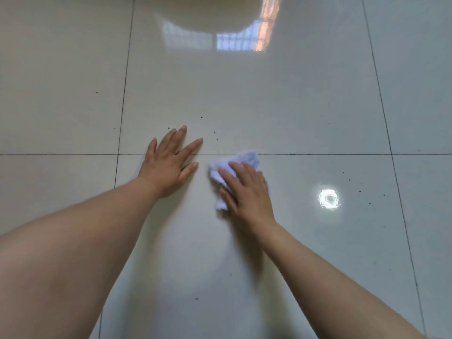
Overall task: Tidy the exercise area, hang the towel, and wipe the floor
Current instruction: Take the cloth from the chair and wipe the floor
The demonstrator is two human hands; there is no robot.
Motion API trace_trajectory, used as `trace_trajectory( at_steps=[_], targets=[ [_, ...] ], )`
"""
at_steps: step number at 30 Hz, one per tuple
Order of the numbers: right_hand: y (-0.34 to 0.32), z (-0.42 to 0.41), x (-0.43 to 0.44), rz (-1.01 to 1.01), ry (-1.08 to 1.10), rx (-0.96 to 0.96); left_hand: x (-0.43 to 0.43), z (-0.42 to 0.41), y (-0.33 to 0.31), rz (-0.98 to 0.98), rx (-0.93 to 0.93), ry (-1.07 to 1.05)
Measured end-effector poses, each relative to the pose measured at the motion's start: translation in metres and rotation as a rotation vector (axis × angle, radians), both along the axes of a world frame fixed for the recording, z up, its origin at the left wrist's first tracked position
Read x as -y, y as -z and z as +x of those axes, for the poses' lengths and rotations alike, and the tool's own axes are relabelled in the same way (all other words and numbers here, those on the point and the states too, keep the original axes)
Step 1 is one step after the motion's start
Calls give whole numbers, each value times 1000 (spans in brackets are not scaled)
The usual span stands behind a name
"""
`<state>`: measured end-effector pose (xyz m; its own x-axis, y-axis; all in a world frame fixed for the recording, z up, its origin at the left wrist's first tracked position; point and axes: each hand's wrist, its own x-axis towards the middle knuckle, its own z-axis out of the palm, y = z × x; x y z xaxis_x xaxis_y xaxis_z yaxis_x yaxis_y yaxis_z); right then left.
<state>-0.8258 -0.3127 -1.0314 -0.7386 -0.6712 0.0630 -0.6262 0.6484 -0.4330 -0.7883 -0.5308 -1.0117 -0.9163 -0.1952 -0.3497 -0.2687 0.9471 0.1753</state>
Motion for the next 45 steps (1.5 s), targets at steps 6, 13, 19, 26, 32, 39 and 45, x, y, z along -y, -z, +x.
trace_trajectory(
  at_steps=[6, 13, 19, 26, 32, 39, 45],
  targets=[
    [7, 35, -86, 3, 7, -65, -9, -6, -4, 11, 65, -36],
    [-1, 19, -52, 15, 563, 42, -20, -10, -21, 26, 145, -66],
    [-14, 38, -54, 28, 543, 132, -35, -25, -36, 33, 137, 55],
    [-18, 30, -137, 111, 411, 71, -62, -35, -48, 12, 70, 202],
    [-18, 20, -115, 118, 430, 124, -73, -35, -43, -28, 98, 274],
    [-8, 9, -133, 127, 202, 67, -101, -50, -39, 1, 87, 329],
    [-19, 26, -143, -20, 286, 57, -131, -62, -54, 20, 80, 280]
  ],
)
